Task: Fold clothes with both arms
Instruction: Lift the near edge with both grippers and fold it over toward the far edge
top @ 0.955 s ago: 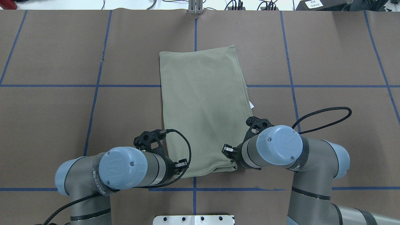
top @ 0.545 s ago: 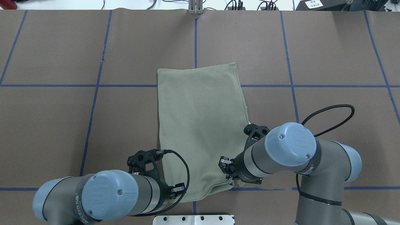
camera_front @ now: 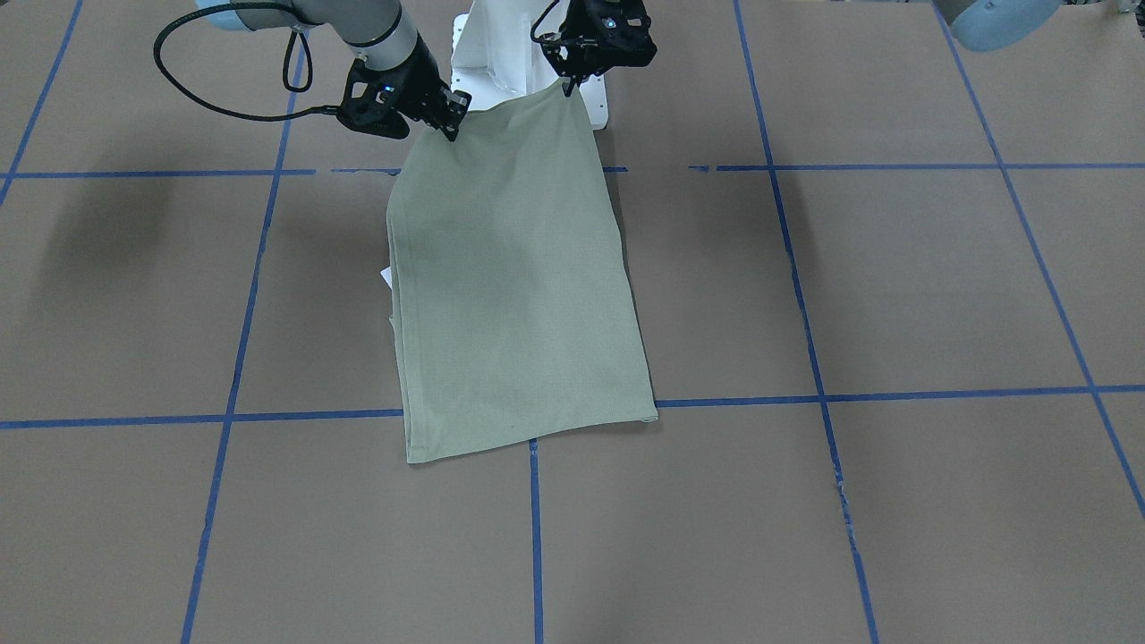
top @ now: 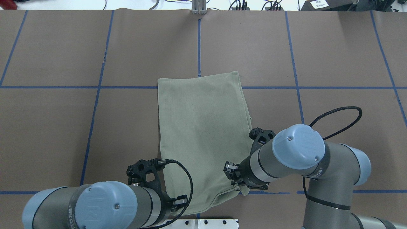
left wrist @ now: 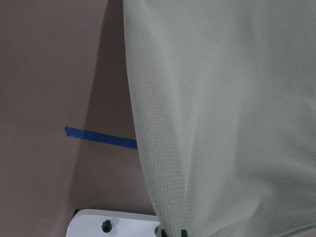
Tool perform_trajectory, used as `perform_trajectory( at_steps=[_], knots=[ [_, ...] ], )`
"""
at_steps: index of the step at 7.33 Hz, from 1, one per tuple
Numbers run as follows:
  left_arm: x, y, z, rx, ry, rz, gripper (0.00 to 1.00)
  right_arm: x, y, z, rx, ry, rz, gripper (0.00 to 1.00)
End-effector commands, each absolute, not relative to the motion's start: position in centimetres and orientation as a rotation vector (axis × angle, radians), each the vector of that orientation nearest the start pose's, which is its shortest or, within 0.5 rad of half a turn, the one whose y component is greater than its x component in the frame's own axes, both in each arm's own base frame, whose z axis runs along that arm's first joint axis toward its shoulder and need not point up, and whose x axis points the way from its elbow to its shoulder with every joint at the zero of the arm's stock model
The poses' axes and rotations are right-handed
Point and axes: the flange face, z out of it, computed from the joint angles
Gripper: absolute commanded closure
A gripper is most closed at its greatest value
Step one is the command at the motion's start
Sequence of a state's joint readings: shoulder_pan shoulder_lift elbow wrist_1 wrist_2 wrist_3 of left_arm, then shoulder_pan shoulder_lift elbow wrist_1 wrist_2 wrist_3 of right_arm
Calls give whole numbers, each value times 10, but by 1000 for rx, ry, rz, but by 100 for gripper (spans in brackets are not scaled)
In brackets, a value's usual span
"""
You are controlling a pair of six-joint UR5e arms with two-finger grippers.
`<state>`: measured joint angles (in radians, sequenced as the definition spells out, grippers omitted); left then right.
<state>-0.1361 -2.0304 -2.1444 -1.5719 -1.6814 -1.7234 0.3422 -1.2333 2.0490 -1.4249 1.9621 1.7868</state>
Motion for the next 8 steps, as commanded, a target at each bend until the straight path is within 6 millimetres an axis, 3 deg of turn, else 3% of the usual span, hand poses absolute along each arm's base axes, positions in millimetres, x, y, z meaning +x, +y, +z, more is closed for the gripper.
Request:
perform_trajectory(
  at_steps=[1,2,4,5,6,8],
  knots=[
    [482,-243,169,-14,1045,-215,100,-464,-324,251,-225,-983,388,100],
    [470,-277,170,42,1039,-234,100,-457,-351,236,-194,-1009,422,100],
    [461,-345,168,116,1020,-318,100,-468,-397,222,-161,-1010,472,100],
    [468,-372,172,149,1005,-323,100,-474,-416,224,-138,-1028,472,100],
    [473,-401,188,170,1007,-356,100,-481,-432,236,-113,-1060,469,100],
    [492,-440,225,191,1005,-391,100,-489,-452,253,-76,-1048,502,100]
  ],
)
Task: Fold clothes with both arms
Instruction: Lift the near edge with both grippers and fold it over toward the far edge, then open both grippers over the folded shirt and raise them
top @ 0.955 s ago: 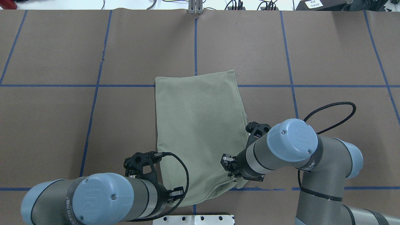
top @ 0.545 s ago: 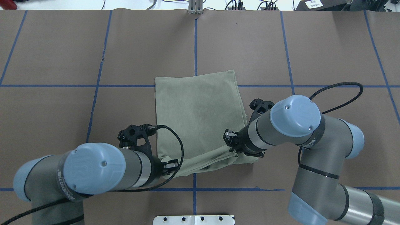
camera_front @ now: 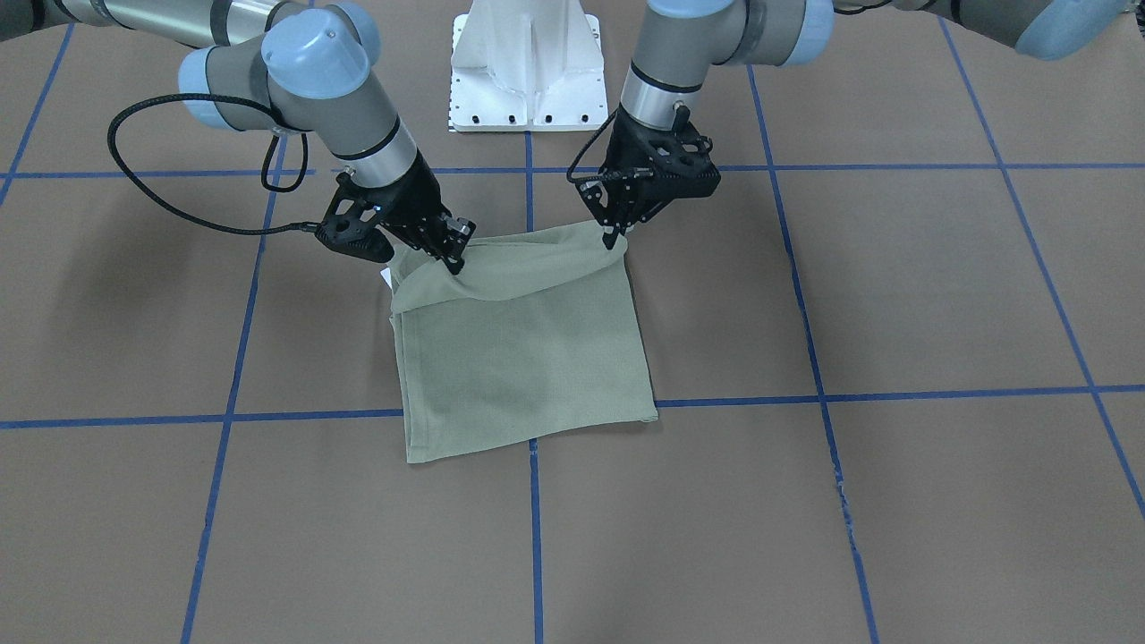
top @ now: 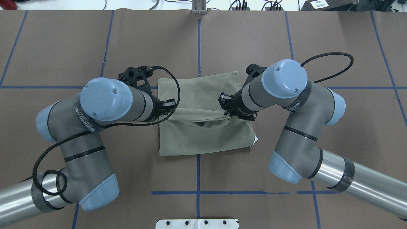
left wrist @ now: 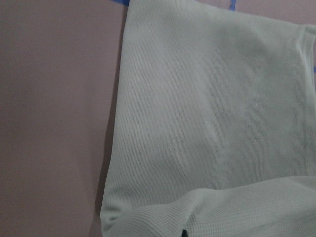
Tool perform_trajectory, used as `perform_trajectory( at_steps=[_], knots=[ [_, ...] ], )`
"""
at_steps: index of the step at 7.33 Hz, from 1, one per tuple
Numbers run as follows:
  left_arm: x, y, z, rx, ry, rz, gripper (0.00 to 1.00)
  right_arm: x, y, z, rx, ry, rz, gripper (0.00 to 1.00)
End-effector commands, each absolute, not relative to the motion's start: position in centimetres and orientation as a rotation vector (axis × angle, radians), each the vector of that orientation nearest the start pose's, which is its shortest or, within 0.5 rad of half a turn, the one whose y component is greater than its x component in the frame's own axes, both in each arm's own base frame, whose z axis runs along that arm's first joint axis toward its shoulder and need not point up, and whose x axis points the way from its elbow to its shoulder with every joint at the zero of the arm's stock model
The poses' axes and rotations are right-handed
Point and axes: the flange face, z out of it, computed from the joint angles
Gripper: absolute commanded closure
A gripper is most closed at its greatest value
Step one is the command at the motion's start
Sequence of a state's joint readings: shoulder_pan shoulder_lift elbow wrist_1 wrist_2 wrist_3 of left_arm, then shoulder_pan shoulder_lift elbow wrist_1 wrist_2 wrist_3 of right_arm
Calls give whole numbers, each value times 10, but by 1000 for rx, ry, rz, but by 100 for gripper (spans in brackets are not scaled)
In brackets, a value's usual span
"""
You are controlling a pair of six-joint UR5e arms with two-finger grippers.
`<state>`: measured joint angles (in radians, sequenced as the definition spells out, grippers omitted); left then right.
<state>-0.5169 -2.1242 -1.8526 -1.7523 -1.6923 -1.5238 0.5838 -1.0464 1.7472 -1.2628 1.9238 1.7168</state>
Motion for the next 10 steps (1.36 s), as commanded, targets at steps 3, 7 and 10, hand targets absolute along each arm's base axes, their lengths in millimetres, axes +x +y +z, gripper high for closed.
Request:
perform_trajectory(
  at_steps=[3,7,10],
  knots=[
    [509,-459,247,194,994,-403,100,-526,-498,234,-77,-1017,538,100],
    [519,-501,242,206,960,-445,100,-536,-548,227,-70,-979,590,100],
    [473,-587,270,315,856,-452,0,-531,-578,251,-48,-980,621,0]
  ],
)
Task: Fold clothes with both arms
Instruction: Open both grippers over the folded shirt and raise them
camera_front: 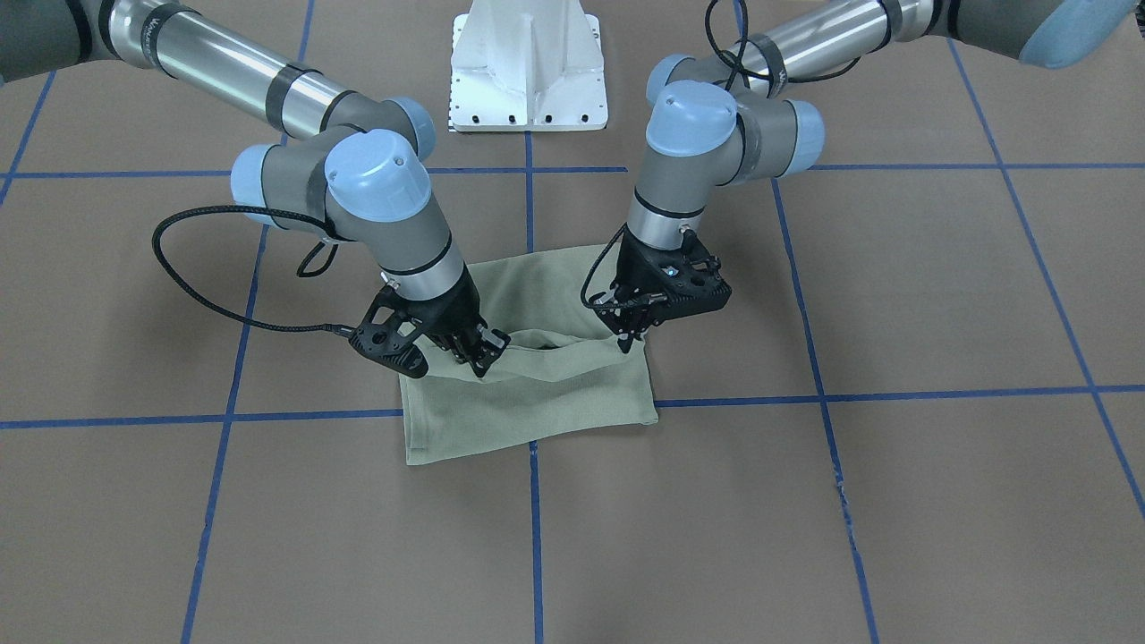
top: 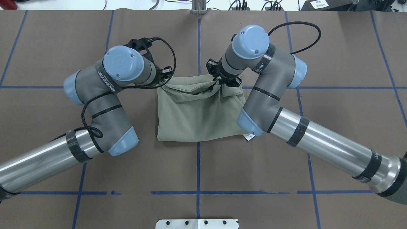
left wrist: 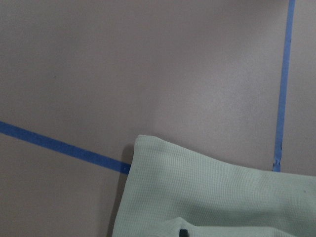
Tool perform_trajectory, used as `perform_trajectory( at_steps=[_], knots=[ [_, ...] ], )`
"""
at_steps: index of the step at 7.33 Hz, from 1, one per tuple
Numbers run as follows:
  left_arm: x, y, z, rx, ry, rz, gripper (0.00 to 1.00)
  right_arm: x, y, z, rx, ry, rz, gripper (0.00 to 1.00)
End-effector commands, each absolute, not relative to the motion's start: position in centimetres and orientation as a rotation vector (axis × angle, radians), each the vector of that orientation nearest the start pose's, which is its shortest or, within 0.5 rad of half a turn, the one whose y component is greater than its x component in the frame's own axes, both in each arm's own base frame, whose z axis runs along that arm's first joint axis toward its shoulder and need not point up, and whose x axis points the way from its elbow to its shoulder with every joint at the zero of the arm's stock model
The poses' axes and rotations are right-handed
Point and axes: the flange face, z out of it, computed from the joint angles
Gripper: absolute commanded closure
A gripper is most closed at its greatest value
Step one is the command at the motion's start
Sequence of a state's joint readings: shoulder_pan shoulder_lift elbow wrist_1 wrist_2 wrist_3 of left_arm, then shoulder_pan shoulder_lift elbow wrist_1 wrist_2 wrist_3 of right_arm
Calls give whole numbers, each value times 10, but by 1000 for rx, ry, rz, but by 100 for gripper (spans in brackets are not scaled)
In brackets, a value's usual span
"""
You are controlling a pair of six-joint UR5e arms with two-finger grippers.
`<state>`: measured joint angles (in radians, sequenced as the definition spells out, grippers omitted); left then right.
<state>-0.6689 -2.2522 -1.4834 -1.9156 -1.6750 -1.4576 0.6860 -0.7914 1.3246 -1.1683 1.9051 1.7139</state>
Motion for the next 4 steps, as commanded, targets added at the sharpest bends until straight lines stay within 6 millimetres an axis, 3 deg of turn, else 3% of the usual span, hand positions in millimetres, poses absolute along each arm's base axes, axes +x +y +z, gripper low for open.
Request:
perform_trajectory(
  at_steps=[1,3,4],
  knots=[
    [466,-597,275,344,860,-430,0,-529,-584,256,-49,-969,632,0],
    [467,-594,275,290,891,-396,0,-511,-600,255,-15,-969,603,0],
    [458,-597,274,273,904,-354,0,-496,-614,260,20,-959,565,0]
  ],
)
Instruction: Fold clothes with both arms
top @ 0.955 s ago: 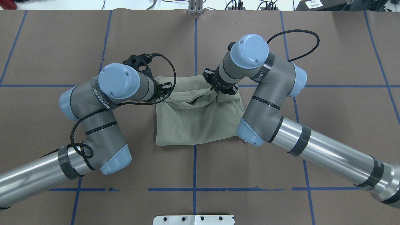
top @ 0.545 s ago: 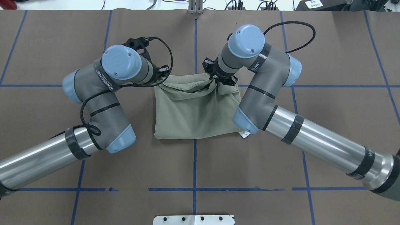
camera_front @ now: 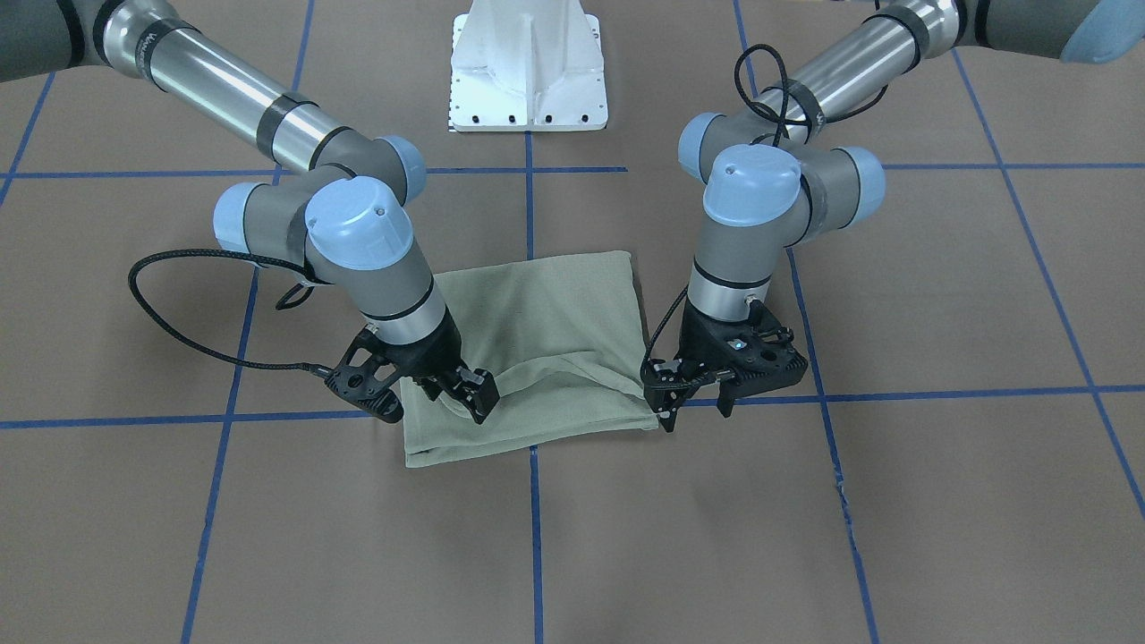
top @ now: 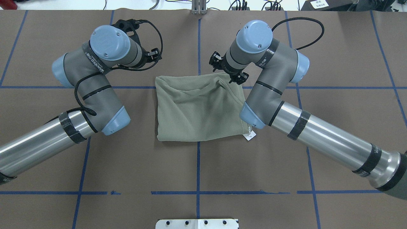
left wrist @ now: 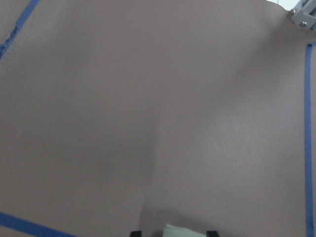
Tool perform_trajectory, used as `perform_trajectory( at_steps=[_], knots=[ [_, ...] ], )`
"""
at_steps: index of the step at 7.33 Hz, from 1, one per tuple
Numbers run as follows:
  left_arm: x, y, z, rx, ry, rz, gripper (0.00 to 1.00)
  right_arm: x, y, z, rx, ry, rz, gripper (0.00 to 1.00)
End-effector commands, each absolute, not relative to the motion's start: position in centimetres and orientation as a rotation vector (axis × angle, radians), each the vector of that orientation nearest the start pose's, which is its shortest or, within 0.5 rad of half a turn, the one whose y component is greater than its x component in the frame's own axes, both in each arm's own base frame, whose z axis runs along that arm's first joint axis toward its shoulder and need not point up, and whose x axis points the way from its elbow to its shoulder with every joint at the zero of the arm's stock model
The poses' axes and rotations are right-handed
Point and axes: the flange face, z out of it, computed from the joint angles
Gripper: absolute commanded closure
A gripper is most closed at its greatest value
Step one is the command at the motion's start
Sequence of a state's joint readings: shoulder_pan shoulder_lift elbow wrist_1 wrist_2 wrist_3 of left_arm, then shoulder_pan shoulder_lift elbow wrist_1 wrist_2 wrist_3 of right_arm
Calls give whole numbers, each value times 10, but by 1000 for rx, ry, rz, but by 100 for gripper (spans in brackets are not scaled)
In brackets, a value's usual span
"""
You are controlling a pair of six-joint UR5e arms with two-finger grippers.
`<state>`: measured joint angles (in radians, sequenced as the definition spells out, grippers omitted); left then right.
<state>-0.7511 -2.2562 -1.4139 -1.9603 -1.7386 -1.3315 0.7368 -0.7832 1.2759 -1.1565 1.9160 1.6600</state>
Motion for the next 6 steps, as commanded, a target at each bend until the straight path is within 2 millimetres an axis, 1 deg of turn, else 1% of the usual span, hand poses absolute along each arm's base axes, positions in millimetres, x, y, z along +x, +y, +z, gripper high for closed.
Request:
perform_trajectory(
  at_steps=[1,2,3,4,5,6],
  knots=[
    [439,-606,275,280,908,-287,0,-488,-619,263,43,-956,479,0],
    [402,-610,293,284,907,-262,0,-469,-629,270,43,-955,395,0],
    [348,-610,312,328,894,-179,0,-427,-642,304,22,-953,333,0],
    [286,-601,346,375,863,-86,0,-371,-657,347,55,-931,262,0],
    [234,-594,382,414,807,-11,0,-312,-662,402,100,-890,182,0],
    [190,-596,412,455,742,61,0,-256,-666,452,147,-846,80,0]
  ],
)
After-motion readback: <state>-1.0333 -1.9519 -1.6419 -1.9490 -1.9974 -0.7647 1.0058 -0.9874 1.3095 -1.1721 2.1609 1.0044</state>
